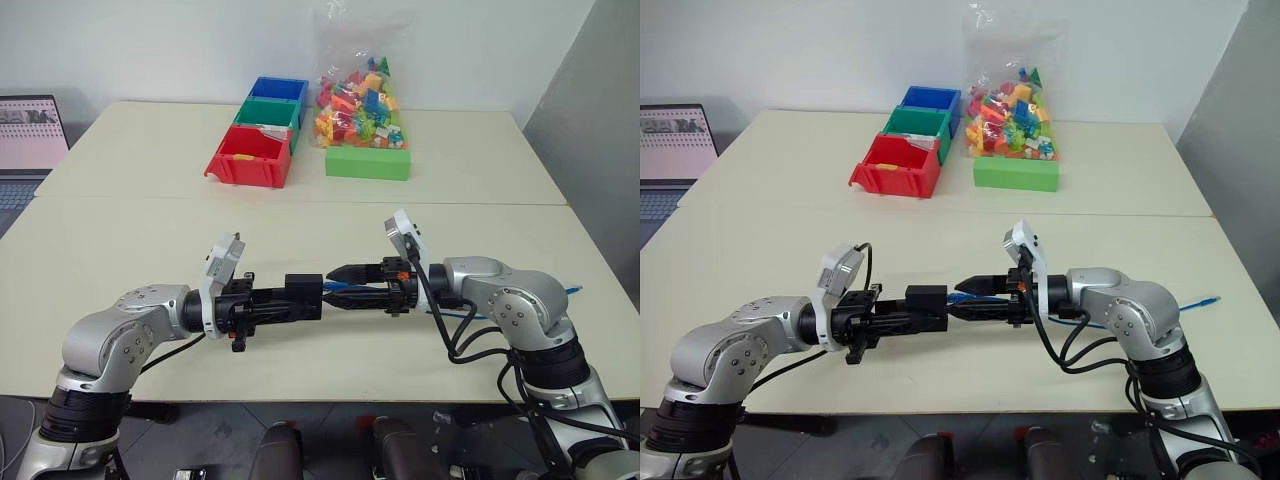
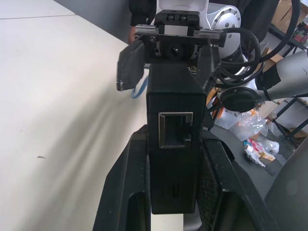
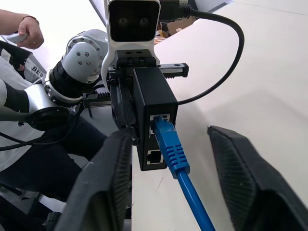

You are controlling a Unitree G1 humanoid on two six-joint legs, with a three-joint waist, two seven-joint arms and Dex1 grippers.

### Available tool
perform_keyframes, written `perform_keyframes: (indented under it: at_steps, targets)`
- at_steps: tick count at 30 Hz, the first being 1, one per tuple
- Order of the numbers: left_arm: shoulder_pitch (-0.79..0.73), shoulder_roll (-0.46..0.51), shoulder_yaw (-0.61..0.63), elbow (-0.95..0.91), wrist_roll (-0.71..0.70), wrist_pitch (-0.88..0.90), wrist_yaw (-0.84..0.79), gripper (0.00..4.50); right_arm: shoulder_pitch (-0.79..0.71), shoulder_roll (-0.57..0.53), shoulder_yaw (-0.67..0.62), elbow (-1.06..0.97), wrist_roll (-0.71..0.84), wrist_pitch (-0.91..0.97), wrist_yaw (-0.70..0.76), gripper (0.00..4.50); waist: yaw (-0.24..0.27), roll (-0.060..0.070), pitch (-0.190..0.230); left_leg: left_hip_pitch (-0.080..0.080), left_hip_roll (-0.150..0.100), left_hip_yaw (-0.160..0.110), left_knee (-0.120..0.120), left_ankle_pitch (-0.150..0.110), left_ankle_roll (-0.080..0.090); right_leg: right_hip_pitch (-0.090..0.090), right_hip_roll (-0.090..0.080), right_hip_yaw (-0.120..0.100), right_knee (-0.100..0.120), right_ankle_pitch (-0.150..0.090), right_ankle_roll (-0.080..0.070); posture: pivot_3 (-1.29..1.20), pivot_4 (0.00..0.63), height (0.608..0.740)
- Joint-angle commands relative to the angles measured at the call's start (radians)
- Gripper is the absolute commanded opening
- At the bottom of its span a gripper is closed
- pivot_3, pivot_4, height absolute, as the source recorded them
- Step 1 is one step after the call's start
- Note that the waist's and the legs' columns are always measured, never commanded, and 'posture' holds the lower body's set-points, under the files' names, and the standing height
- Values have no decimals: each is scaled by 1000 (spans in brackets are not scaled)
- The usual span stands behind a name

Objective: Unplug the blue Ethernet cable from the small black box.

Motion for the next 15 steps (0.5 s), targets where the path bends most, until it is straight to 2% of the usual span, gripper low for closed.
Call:
perform_keyframes:
  at_steps: [1, 7, 15]
  targets:
    - [-3, 9, 9, -40, -14, -2, -2, 796, -25, -9, -33, -19, 43, 12, 24, 1482, 0, 0, 0, 0, 0, 0, 0, 0, 0, 0, 0, 0, 0, 0, 0, 0, 150, 740]
    - [-8, 7, 10, -37, -18, 1, -3, 796, -27, -39, -7, -26, 29, -1, 64, 75, 0, 0, 0, 0, 0, 0, 0, 0, 0, 0, 0, 0, 0, 0, 0, 0, 150, 740]
    - [-6, 10, 2, -36, -11, -6, -20, 796, -47, -46, -1, -13, 37, 11, 85, 40, -3, 0, 0, 0, 0, 0, 0, 0, 0, 0, 0, 0, 0, 0, 0, 0, 150, 740]
